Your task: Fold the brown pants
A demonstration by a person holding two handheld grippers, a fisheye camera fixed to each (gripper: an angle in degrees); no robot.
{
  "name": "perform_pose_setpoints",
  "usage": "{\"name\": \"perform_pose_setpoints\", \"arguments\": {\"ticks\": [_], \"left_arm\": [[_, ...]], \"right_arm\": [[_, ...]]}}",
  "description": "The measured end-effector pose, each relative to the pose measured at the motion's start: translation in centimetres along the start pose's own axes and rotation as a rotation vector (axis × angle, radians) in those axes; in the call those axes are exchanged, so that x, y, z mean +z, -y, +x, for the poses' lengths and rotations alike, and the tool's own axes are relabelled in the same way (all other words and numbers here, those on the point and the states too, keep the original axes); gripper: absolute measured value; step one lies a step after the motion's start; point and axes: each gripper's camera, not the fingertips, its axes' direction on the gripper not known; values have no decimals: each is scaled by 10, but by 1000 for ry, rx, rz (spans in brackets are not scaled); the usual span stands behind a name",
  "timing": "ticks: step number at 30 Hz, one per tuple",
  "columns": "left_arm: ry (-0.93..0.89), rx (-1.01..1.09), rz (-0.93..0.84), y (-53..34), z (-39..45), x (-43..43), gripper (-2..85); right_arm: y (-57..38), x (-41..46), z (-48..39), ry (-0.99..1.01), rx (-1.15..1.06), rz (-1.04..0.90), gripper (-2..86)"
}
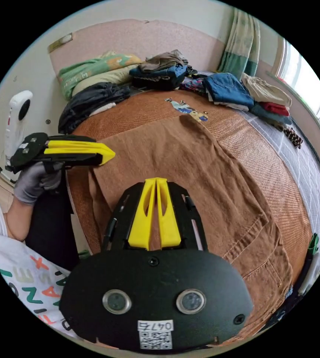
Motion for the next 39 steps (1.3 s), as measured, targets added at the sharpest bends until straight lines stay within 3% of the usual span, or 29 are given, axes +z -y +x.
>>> {"name": "perform_pose_setpoints", "arguments": {"ticks": [2,5,9,13,18,20,22,26,32,34,39], "left_arm": [[26,-8,0,-11,4,7,-10],[26,-23,15,-27,4,9,-10],[57,-26,40,-44,6,7,-10],[113,-60,119,-64,3,2,-10],[175,-140,156,-90,-19,11,-10],[192,-200,146,-108,-39,19,-10],[167,-261,142,-122,-58,25,-10],[58,-362,102,-150,-98,52,-10],[-166,-382,53,-186,-110,109,-10],[-218,-379,42,-194,-110,122,-10],[-345,-441,40,-221,-129,155,-8]], "right_arm": [[-49,-51,27,37,67,108,-4],[-193,-175,81,-109,313,450,6],[-466,-285,135,-406,874,665,54],[-661,-305,137,-508,1288,651,116],[-726,-272,162,-293,1415,707,133],[-726,-257,177,-247,1440,687,113],[-723,-258,183,-301,1499,639,22],[-698,-307,181,-295,1362,821,1],[-479,-395,170,-467,925,690,-1],[-358,-384,129,-450,678,637,-1],[-167,-289,19,-270,277,593,-1]]}}
